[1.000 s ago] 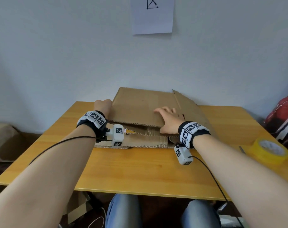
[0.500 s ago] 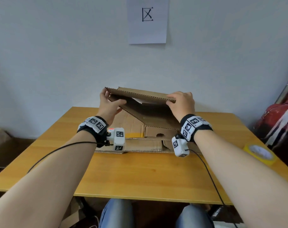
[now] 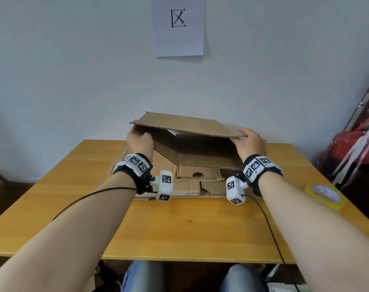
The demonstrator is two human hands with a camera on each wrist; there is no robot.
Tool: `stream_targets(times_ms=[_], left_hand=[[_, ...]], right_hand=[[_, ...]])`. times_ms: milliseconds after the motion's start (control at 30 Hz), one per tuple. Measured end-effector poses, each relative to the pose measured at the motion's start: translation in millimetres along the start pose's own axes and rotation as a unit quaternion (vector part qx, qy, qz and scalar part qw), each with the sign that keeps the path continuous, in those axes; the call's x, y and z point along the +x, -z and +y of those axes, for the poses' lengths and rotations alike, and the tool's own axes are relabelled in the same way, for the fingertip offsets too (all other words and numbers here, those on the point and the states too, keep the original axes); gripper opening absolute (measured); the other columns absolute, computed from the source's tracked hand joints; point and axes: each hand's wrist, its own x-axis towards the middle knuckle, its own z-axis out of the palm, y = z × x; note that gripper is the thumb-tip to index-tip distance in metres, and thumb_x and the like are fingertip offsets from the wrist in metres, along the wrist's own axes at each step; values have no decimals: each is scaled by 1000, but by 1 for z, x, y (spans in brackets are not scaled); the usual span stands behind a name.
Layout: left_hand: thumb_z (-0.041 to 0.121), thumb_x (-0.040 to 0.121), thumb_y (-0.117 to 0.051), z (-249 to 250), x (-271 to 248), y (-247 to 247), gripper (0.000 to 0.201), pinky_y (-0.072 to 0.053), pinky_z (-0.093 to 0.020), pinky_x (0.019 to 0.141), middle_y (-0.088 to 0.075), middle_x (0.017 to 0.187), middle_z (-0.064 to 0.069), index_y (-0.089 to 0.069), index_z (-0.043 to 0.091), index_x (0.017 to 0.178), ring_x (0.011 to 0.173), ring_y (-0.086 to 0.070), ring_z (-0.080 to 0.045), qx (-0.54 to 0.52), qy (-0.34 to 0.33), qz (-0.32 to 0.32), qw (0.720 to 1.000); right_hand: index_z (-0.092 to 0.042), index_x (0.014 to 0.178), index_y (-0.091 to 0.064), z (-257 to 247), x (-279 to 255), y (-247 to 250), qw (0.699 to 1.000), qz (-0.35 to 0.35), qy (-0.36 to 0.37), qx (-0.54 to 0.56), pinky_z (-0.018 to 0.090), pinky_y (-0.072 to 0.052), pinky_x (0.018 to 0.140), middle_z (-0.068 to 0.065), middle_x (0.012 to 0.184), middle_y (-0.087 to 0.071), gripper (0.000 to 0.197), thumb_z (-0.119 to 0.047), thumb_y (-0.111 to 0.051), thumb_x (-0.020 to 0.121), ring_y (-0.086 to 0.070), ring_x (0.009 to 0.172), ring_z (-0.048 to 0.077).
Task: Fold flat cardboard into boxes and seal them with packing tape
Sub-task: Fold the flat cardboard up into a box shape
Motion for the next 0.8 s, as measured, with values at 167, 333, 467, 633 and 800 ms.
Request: stream_targets(times_ms=[167,333,467,633,800], left_hand=[[-4,87,-43,14,1,0,46,-57,-35,88,-71,102,-3,-67,14,121,97,-66,-26,-15,-6,8,1000],[3,91,-49,29,-2,6,42,-53,-27,78,-71,110,0,-67,21,125,100,-66,-22,-12,-53,-15,998],[6,95,-52,40,-4,8,43,-53,-36,98,-69,122,-1,-62,20,135,109,-64,-19,19,-124,-8,992],[7,98,-50,58,-3,14,44,-49,-29,99,-68,126,0,-60,28,135,115,-63,-21,32,-158,25,987],[6,98,-47,73,6,30,47,-35,-16,92,-63,134,6,-60,31,135,123,-57,-16,79,-191,50,977]], right_hand=[[-20,70,-64,-14,0,2,994,45,1,97,39,-49,81,-4,70,-63,34,-42,-57,95,-58,76,27],[-12,58,-43,-37,0,25,981,139,-11,135,40,-44,78,0,57,-44,45,-35,-57,94,-41,64,26],[-14,58,-31,-65,2,45,964,188,26,188,28,-28,61,-3,61,-37,50,-31,-56,98,-35,63,20],[-23,57,-37,-91,0,52,936,221,72,263,9,-32,53,-7,67,-40,46,-21,-59,98,-36,56,3],[-26,56,-39,-98,-2,35,910,209,75,351,13,-28,50,-6,65,-36,46,-18,-60,97,-36,50,3]])
